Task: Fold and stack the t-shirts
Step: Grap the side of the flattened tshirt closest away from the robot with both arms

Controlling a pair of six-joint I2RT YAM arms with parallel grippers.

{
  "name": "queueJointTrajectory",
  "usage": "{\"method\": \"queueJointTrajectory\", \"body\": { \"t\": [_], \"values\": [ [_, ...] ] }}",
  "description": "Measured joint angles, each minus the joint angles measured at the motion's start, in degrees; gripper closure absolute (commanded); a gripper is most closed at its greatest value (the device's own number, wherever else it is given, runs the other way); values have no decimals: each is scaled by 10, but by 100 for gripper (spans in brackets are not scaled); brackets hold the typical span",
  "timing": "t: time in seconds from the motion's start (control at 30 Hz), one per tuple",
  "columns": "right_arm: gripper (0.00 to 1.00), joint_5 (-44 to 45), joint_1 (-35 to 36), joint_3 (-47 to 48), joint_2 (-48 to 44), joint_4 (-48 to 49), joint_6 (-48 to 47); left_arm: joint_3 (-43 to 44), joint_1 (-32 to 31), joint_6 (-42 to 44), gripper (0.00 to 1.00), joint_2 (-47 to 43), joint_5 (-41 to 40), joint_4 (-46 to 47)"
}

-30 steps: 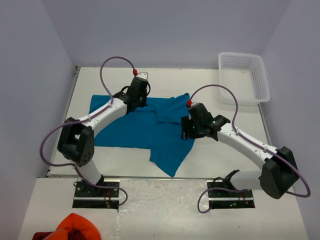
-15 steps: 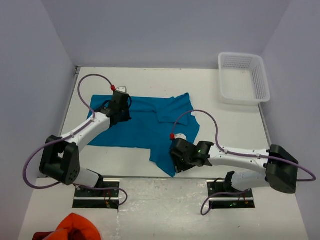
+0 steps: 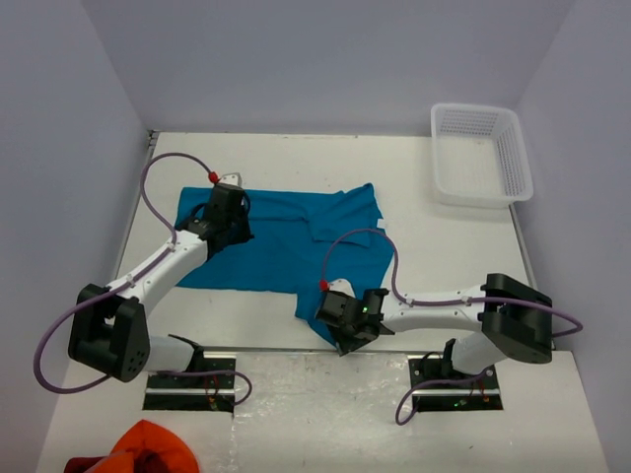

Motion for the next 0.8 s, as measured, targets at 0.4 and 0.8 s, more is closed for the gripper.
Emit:
{"method": "queueJointTrajectory", "body": {
  "t": [0.4,0.8],
  "values": [
    [50,-1,3,55,42,8,-7,-3,10,2,100,-10,4,2],
    [76,-9,3,56,69,37,-3,-11,49,12,99,-11,17,3]
  ]
}}
